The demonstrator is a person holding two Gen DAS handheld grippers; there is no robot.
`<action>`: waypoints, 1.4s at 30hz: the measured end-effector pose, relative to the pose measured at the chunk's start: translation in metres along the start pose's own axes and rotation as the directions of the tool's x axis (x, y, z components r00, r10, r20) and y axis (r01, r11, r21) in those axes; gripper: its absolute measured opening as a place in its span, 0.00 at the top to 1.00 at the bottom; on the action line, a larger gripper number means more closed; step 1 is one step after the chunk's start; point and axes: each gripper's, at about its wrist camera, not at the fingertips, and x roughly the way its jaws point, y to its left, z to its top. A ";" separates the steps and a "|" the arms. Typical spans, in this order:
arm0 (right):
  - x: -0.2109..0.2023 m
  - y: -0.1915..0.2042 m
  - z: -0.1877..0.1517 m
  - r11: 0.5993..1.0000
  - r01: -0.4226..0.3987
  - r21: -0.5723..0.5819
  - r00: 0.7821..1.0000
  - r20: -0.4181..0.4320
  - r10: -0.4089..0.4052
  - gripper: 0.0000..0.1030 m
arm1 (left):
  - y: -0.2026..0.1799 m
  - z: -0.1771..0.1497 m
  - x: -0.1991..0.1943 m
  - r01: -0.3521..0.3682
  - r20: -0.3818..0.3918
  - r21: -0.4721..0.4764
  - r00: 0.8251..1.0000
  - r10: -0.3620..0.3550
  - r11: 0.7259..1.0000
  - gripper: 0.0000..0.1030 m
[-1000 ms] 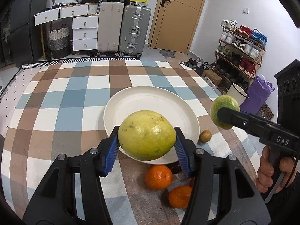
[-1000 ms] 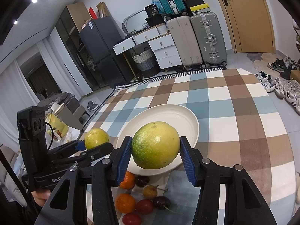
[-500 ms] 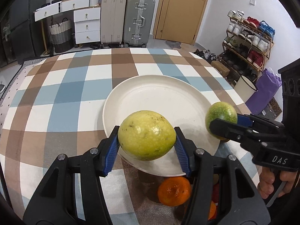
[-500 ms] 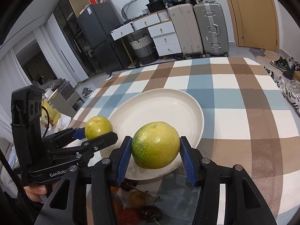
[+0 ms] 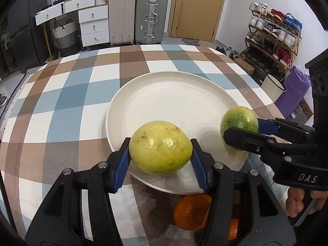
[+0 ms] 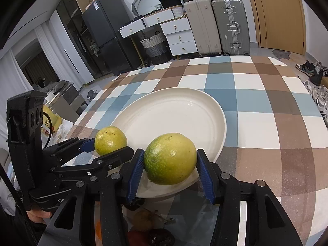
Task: Organize fruits
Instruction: 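Lower both held fruits onto the white plate and open both tools, then move both tools back toward the remaining fruits beside the plate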
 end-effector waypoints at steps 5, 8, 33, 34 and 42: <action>-0.014 0.003 0.001 1.000 -0.005 -0.008 0.999 0.043 0.006 0.49 | 0.000 -0.001 -0.007 0.011 0.013 -0.007 1.000 -0.011 1.000 0.45; -0.026 0.003 0.001 1.000 0.006 -0.010 0.998 0.063 -0.006 0.42 | 0.003 -0.001 -0.018 0.017 0.027 -0.023 0.999 -0.017 1.000 0.21; -0.087 0.008 -0.054 0.991 0.122 -0.047 0.992 0.027 -0.120 0.00 | 0.010 -0.054 -0.093 -0.070 0.055 -0.030 0.996 0.072 0.997 0.01; -0.089 0.007 -0.056 0.991 0.125 -0.046 0.992 0.025 -0.124 0.00 | 0.009 -0.056 -0.094 -0.066 0.052 -0.029 0.996 0.068 0.997 0.01; -0.092 0.000 -0.073 0.987 0.155 -0.039 0.988 0.000 -0.155 0.00 | -0.001 -0.070 -0.094 -0.061 0.026 -0.005 0.998 0.061 0.998 0.01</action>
